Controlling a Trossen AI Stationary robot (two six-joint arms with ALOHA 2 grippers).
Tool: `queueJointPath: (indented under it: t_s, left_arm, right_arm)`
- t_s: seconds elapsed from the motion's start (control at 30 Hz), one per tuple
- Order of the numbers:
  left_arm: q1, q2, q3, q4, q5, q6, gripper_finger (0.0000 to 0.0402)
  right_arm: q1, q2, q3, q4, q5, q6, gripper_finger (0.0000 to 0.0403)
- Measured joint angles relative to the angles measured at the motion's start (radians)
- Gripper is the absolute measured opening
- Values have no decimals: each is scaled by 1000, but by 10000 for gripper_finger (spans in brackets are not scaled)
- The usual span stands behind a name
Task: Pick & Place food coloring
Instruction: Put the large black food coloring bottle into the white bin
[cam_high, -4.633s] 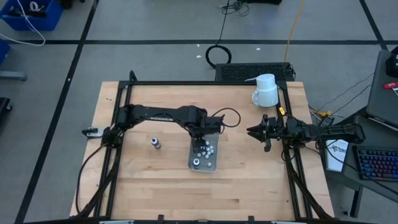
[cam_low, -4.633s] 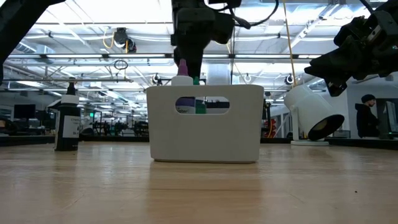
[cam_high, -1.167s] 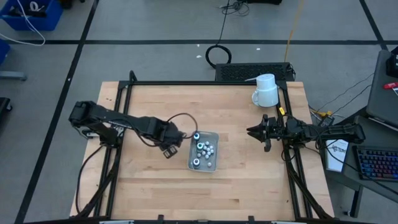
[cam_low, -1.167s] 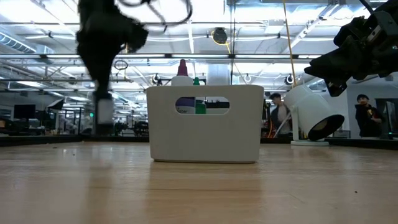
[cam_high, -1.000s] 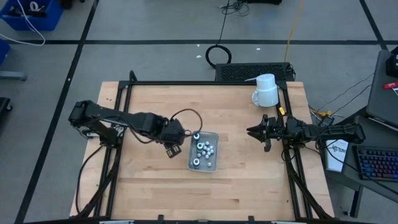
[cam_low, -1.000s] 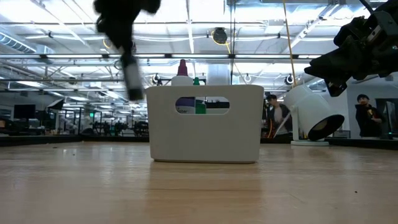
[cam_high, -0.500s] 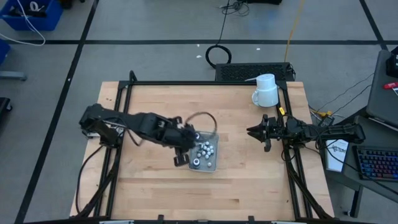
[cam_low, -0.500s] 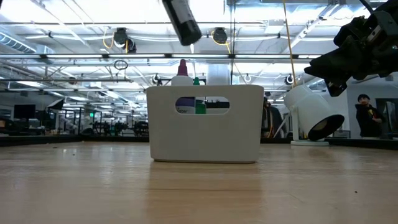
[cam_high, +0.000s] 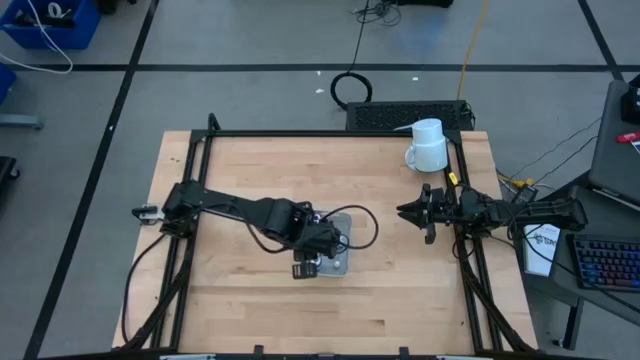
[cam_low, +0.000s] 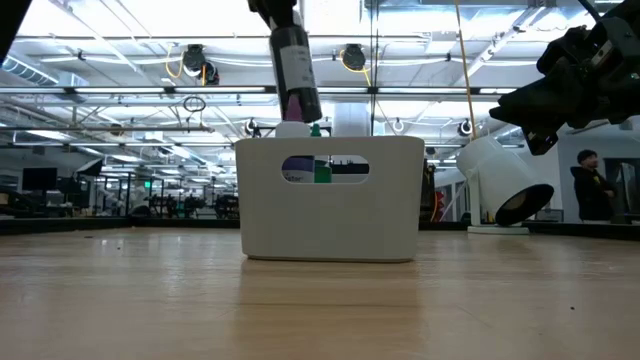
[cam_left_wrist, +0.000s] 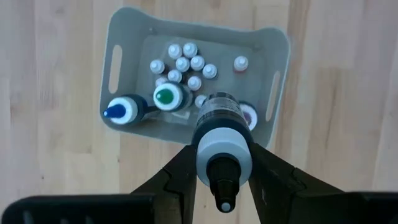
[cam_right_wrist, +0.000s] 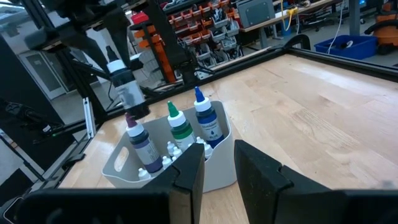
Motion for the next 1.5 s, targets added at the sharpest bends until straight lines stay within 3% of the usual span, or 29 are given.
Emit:
queueJointPath:
  t_s: [0.6,1.5]
  left_arm:
    - [41,-2,-48,-74,-26,-71,119]
    - [92,-3,-292,72,112,-67,119]
  right_arm:
    - [0,0,0,-1,0,0,77]
    - [0,0,0,0,0,0,77]
